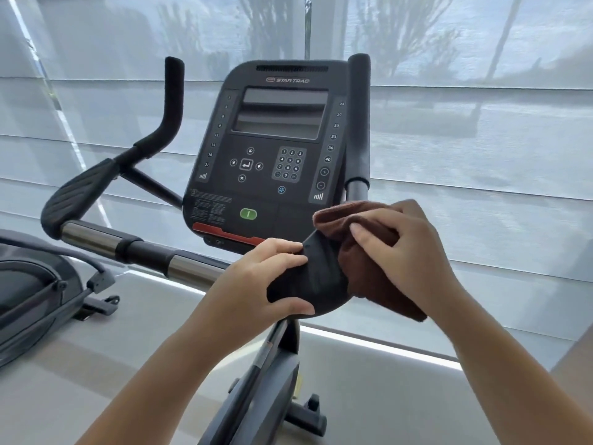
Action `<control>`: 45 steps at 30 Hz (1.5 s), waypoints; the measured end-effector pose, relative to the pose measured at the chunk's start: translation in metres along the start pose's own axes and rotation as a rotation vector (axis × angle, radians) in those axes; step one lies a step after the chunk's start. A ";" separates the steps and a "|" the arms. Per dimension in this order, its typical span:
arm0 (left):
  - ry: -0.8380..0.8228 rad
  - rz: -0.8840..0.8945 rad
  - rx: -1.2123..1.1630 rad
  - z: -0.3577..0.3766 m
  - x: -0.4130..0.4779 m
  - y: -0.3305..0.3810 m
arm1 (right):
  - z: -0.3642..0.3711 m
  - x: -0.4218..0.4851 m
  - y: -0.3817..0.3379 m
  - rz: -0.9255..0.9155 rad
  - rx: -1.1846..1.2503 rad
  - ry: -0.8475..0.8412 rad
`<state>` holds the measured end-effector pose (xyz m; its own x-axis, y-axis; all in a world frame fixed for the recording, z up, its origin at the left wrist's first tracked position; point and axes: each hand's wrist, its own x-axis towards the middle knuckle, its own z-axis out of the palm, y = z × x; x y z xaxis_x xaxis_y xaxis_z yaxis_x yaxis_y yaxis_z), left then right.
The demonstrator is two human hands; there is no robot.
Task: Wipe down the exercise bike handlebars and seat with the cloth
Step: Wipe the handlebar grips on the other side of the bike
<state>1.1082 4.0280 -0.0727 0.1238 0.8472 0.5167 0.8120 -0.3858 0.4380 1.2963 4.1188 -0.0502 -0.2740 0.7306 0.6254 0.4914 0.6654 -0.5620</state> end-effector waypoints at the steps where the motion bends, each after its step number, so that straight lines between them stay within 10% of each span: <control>1: 0.004 0.004 0.002 0.000 -0.001 0.000 | -0.006 0.012 -0.002 -0.010 -0.021 0.010; 8: -0.004 0.044 0.009 -0.004 0.002 -0.004 | -0.037 0.052 -0.014 -0.139 -0.527 0.077; 17: 0.019 0.055 -0.025 -0.002 0.000 -0.005 | 0.004 0.033 -0.003 -0.036 -0.091 -0.005; 29: 0.005 0.053 -0.101 -0.001 0.002 -0.010 | 0.025 0.056 -0.028 -0.050 -0.477 -0.163; 45: -0.005 0.174 0.005 -0.011 -0.008 -0.038 | 0.019 0.023 -0.041 -0.054 -0.414 -0.154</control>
<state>1.0704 4.0315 -0.0854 0.2653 0.7695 0.5809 0.7807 -0.5250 0.3389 1.2536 4.1115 -0.0231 -0.4131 0.7318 0.5421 0.7543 0.6085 -0.2467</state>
